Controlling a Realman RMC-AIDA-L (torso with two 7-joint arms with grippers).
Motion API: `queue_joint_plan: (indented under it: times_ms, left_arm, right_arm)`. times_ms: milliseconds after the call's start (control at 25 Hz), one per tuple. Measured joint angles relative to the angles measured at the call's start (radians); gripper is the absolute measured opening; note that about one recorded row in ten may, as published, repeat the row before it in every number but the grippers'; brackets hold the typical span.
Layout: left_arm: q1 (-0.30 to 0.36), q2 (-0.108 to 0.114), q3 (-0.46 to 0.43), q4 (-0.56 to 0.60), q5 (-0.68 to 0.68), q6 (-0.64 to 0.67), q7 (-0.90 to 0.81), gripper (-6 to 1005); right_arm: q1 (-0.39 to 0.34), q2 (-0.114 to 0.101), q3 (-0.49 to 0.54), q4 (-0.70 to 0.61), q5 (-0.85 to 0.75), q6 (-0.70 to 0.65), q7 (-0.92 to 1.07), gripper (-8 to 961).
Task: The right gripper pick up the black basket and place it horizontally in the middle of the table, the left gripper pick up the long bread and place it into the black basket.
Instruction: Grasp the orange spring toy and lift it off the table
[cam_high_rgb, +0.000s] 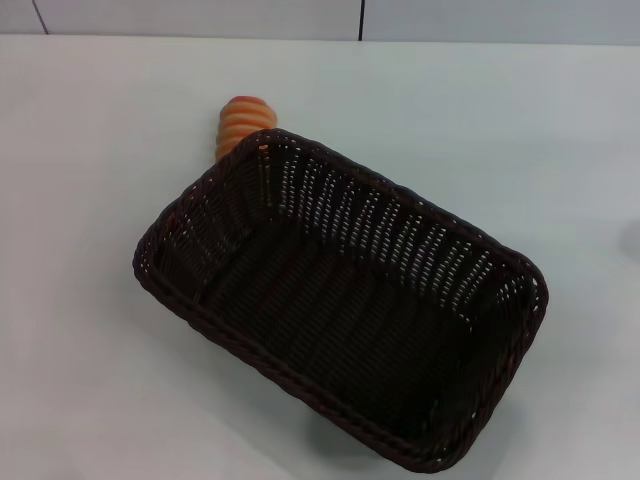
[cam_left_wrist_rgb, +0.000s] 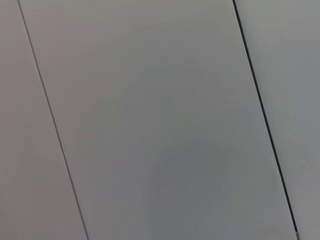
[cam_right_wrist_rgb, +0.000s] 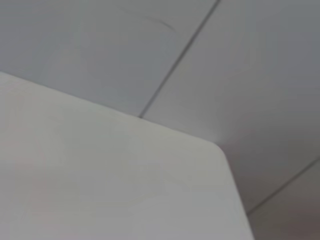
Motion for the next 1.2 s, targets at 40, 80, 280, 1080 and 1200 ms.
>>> queue_joint_plan:
  times_ms: [40,80,280,1080,1200]
  left_arm:
    - [-0.001,0.000,0.000,0.000,0.000,0.000,0.001,776]
    - [-0.003,0.000,0.000,0.000,0.000,0.001,0.001,776]
    - [-0.014,0.001,0.016,-0.013,0.000,0.006,0.000,776]
    - [-0.104,0.003,0.047,-0.026,-0.001,0.051,-0.014,776]
    - [-0.127,0.003,0.057,-0.047,0.002,0.053,-0.009,776]
  right_arm:
    - [0.000,0.004,0.000,0.000,-0.015,-0.003,0.000,390]
    - [-0.005,0.009,0.000,0.000,-0.030,0.005,0.000,390]
    - [-0.096,0.030,-0.016,-0.002,-0.068,0.226,0.019,390]
    - [-0.356,0.030,0.393,-0.575,-0.241,2.064,0.533,390]
    - [-0.303,0.031,0.423,-0.638,-0.371,2.133,0.533,390]
